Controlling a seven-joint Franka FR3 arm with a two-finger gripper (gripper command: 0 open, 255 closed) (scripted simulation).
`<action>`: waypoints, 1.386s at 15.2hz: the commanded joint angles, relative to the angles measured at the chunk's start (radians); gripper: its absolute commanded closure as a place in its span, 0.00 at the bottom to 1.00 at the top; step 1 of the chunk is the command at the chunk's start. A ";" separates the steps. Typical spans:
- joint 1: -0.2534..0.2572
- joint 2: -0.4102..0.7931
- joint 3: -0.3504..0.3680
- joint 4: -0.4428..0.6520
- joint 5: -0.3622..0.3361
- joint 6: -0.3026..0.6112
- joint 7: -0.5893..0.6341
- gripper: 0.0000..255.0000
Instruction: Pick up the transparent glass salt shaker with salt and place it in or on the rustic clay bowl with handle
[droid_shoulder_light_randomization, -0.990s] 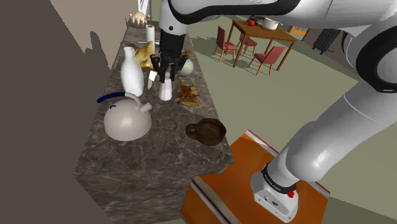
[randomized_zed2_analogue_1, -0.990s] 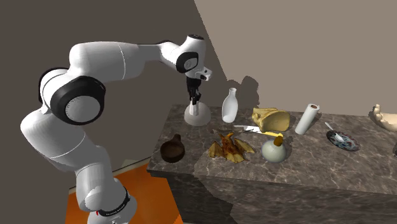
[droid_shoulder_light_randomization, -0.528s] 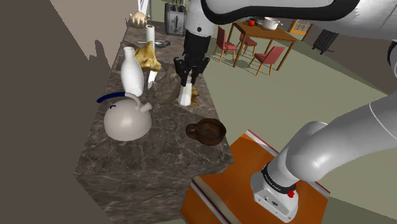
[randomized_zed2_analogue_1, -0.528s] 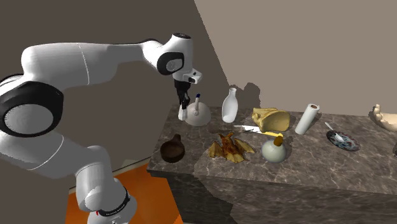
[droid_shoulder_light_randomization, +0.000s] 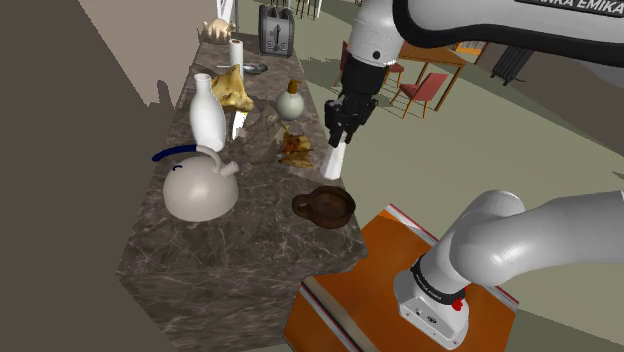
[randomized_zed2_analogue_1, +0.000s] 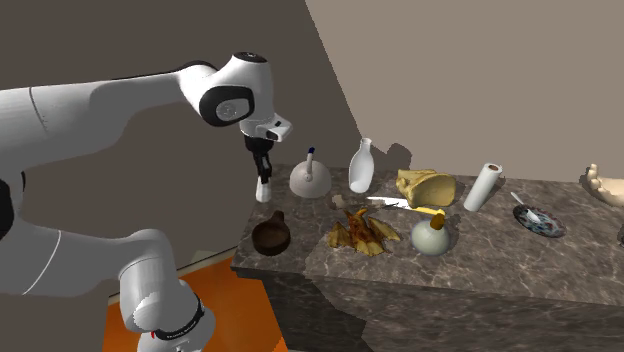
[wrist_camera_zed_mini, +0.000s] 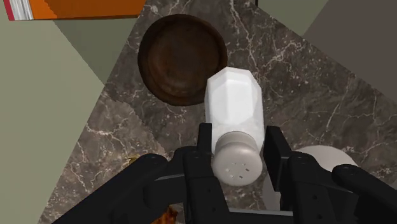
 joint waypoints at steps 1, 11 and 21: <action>0.004 -0.081 -0.019 -0.044 0.000 -0.040 -0.012 1.00; 0.010 -0.095 -0.004 -0.186 0.015 0.088 -0.027 1.00; 0.017 -0.085 0.013 -0.314 0.034 0.225 -0.042 1.00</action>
